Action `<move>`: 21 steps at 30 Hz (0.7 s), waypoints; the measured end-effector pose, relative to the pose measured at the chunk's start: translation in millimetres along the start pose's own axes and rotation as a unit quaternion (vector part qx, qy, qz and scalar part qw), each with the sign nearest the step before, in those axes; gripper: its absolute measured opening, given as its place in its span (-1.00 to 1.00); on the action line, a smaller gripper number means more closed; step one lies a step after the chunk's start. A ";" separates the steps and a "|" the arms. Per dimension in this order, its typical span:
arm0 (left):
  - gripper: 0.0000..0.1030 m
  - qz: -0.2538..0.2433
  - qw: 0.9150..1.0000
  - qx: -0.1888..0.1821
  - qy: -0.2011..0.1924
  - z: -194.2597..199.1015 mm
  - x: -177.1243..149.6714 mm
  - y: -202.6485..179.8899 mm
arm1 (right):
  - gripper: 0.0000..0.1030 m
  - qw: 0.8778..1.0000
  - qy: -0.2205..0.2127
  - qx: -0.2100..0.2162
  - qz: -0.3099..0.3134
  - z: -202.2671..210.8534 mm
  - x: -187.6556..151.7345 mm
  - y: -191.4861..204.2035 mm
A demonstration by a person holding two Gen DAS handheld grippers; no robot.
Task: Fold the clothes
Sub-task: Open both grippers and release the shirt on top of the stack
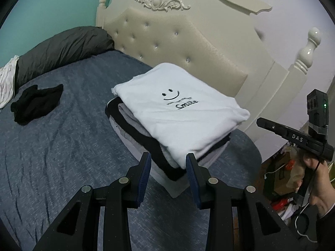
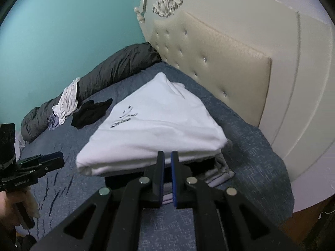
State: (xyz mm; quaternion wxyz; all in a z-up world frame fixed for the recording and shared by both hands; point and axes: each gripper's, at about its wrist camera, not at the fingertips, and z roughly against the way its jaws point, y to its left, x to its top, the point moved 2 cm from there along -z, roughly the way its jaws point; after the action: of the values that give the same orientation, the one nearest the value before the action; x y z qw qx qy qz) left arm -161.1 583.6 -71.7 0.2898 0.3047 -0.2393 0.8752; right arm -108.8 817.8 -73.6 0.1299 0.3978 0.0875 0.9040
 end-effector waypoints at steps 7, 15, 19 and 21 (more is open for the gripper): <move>-0.26 -0.009 1.000 -0.005 -0.021 40.9 -4.6 -19.4 | -0.90 1.000 -0.023 0.006 -0.001 41.0 -9.8 15.3; -0.09 -0.024 0.999 -0.003 -0.040 82.0 -16.2 -35.2 | -0.90 0.999 -0.048 -0.018 -0.001 90.5 -27.5 33.7; -0.05 -0.028 0.998 -0.001 -0.047 97.2 -23.8 -37.0 | -0.89 0.998 -0.058 -0.026 -0.002 111.9 -37.1 43.6; -0.05 -0.026 0.998 -0.003 -0.049 103.6 -28.1 -36.4 | -0.89 0.998 -0.060 -0.028 -0.004 120.7 -42.0 48.9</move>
State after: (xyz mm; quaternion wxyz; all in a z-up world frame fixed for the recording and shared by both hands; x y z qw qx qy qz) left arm -78.3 537.9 -9.2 0.3012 0.3525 -0.2479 0.8506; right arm -0.1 765.2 -9.4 0.1492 0.4472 0.0557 0.8801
